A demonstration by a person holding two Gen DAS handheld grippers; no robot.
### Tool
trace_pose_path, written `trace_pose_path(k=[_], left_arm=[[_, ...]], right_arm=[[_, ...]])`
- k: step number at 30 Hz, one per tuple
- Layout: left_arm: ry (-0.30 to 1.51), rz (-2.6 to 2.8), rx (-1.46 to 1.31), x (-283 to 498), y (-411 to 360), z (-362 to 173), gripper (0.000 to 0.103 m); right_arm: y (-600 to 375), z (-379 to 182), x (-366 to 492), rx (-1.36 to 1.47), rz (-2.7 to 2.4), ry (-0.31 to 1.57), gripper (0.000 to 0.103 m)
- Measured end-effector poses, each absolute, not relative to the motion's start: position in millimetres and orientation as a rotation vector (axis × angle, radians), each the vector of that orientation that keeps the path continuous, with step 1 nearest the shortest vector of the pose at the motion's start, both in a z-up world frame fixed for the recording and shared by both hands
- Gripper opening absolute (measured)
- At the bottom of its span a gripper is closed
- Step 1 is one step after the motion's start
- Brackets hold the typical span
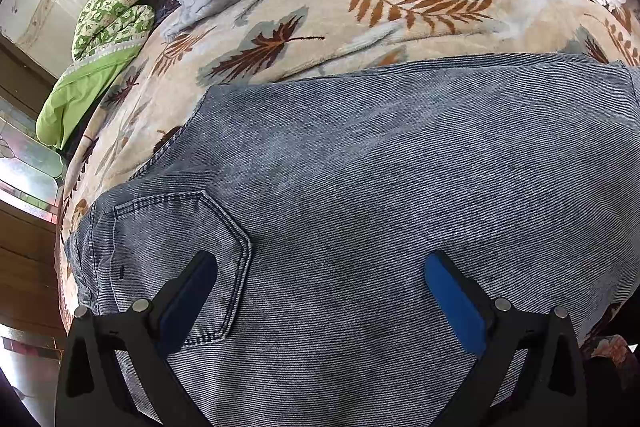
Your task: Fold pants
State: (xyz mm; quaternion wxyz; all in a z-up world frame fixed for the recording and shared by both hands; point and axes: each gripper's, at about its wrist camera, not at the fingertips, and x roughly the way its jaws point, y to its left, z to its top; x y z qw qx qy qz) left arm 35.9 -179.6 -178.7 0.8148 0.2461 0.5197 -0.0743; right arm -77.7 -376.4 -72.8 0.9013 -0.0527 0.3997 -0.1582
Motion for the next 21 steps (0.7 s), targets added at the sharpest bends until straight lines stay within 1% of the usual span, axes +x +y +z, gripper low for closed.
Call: trace_pose_path(k=[3,5,8,9,12,15,18,21], left_arm=[[1.114,-0.159,0.529,36.3,-179.8,-177.7,0.103],[1.118,-0.149,0.535,36.0,-179.7,-174.9,0.103],[1.088,-0.13,0.559,32.8,-182.2,-167.7,0.103],[1.077,-0.134,0.558,31.8,-182.6,-164.5,0.103],[1.043,-0.181,0.525,28.3,-184.7,-151.0,0.103],[1.048,-0.196,0.555,29.5,-190.1,-155.9,0.103],[1.124,-0.167,0.57,34.4,-186.2,-176.4,0.103],[1.132,-0.161,0.522,36.0,-178.3,-170.1,0.103]], right_arm=[[-379.9,-77.1,-78.6,-0.088,-0.311,0.847,0.063],[-391.4,-83.3,-81.4,-0.024,-0.288,0.879,0.063],[-434.3,-96.6,-92.7,0.221,-0.244,0.937,0.063],[-454.7,-102.4,-101.1,0.345,-0.236,0.945,0.063],[-503.3,-119.3,-125.1,0.626,-0.254,0.952,0.064],[-540.9,-140.4,-149.2,0.871,-0.273,0.946,0.063],[-553.9,-158.2,-158.4,1.014,-0.258,0.955,0.064],[-548.7,-172.3,-157.0,1.105,-0.203,0.973,0.064]])
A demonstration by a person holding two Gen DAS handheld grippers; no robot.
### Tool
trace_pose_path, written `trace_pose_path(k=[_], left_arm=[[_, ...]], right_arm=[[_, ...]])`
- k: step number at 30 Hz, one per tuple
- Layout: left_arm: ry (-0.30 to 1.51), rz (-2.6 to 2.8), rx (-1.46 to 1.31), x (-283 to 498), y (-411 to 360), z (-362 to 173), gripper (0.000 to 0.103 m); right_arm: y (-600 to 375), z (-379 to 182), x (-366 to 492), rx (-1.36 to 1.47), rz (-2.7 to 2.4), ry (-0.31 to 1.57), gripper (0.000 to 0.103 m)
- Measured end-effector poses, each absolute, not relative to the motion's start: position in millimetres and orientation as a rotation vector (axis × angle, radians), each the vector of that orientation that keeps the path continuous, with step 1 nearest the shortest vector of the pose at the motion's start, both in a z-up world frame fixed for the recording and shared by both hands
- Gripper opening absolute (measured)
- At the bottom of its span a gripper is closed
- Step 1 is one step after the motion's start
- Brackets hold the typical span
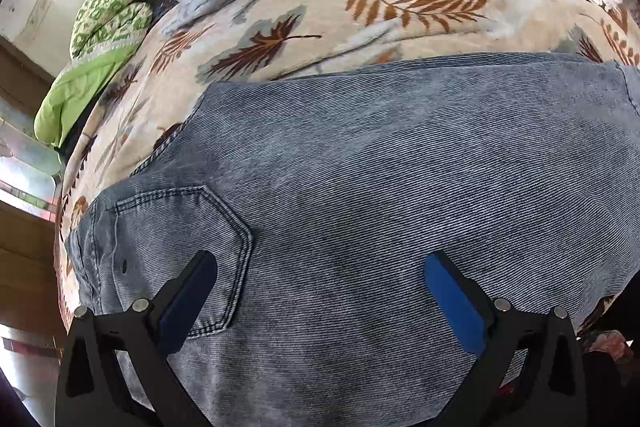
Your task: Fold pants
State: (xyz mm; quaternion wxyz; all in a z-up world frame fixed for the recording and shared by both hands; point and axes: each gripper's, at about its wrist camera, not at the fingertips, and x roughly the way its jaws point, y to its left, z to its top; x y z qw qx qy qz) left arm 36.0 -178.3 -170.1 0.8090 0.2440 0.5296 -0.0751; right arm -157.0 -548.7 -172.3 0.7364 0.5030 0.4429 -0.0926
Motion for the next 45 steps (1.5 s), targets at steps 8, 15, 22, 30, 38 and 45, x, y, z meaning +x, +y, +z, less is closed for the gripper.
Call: trace_pose_path(k=[8,15,22,30,38,45], left_arm=[[1.097,-0.159,0.51,38.0,-175.0,-159.0,0.103],[1.136,-0.162,0.515,34.3,-177.7,-173.8,0.103],[1.133,-0.158,0.498,34.7,-170.9,-168.0,0.103],[1.104,-0.159,0.428,40.0,-150.3,-147.2,0.103],[1.063,-0.097,0.304,52.3,-89.4,-123.7,0.103],[1.064,0.014,0.191,59.0,-19.0,-126.7,0.103]], right_arm=[[-519.4,-200.0,-142.7,1.146,-0.172,1.017,0.064],[-510.0,-202.6,-135.5,1.114,-0.184,0.977,0.073],[-510.9,-187.6,-132.2,1.071,-0.17,0.874,0.035],[-488.9,-146.6,-119.7,0.904,-0.157,0.855,0.029],[-413.2,-82.6,-76.5,0.698,-0.006,0.838,0.029],[-309.2,-82.2,-28.8,0.564,0.176,0.945,0.029]])
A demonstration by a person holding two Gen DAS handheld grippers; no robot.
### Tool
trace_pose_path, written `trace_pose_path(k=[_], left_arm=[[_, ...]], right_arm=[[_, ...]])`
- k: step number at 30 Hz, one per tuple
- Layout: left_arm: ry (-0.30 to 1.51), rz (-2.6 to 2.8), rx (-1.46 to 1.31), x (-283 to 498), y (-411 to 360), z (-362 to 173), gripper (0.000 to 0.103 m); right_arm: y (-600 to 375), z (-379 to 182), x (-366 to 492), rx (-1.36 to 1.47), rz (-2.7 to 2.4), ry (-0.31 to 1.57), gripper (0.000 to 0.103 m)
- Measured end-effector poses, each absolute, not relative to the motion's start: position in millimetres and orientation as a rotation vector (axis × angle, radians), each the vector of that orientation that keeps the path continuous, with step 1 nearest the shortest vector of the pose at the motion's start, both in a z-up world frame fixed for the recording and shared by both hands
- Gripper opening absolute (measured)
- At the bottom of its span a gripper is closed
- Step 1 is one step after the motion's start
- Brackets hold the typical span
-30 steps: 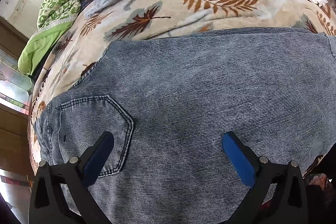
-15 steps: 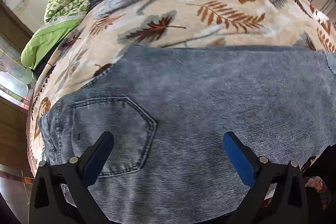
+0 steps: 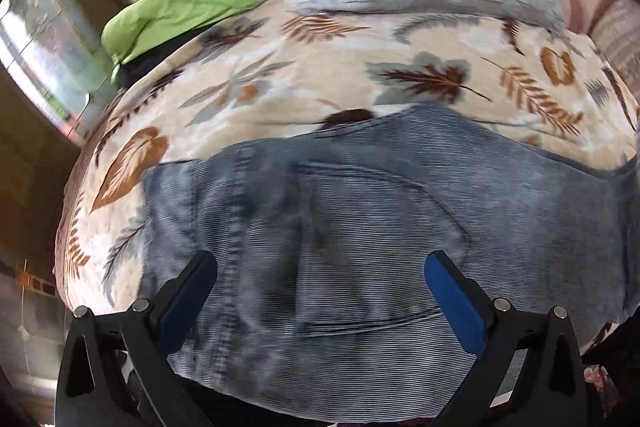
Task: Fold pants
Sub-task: 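Lift the held leg end with the right tool and fold it over the jeans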
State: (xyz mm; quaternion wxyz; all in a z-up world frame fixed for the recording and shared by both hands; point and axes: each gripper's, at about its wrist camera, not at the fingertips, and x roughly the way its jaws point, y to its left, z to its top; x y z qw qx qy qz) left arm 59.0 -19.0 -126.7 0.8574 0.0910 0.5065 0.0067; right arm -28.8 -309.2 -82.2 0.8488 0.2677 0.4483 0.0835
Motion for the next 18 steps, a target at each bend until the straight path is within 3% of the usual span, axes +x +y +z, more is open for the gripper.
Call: trace_pose_path(k=[9,18], left_arm=[[1.052,0.054,0.145,50.9,18.3,-126.2,0.103],[1.029,-0.131,0.215,40.7,-51.4,-122.4,0.103]], right_arm=[[-202.6,-175.0,-2.8,0.58,0.4,1.368,0.032],[-299.2,-119.5,-9.7,0.532,0.146,1.051,0.032]])
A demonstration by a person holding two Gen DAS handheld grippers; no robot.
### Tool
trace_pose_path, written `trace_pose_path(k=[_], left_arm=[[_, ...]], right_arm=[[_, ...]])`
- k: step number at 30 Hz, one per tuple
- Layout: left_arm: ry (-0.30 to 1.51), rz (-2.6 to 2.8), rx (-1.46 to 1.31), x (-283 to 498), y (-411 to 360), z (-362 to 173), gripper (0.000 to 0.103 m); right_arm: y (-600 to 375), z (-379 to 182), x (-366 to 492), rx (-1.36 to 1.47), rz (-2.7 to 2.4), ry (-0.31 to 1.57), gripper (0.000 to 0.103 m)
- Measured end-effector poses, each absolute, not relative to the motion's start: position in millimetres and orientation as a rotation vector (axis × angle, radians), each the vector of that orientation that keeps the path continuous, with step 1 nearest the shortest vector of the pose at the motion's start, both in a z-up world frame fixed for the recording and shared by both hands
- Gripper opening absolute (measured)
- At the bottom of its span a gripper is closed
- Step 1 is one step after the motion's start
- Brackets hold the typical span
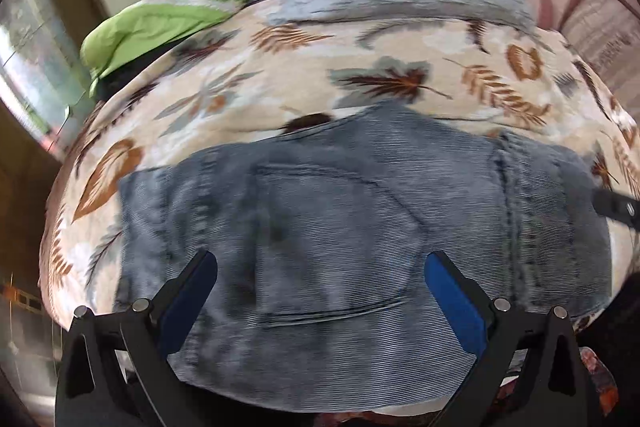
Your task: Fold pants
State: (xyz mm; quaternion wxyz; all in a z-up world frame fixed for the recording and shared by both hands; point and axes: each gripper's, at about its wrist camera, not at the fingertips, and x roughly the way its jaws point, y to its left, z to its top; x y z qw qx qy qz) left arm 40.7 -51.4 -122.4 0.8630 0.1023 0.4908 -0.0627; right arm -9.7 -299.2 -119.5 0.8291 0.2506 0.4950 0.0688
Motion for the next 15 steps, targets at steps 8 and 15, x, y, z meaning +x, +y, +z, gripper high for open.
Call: trace_pose_path(k=[8,15], left_arm=[[1.107,-0.273,0.296,41.8,-129.7,-155.7,0.103],[1.163,-0.258,0.342,37.3,-140.4,-176.4,0.103]], right_arm=[[-341.7,-168.3,31.6,0.627,0.038,1.126,0.032],[-353.1,-168.2,19.6,0.664,0.079,1.106,0.032]])
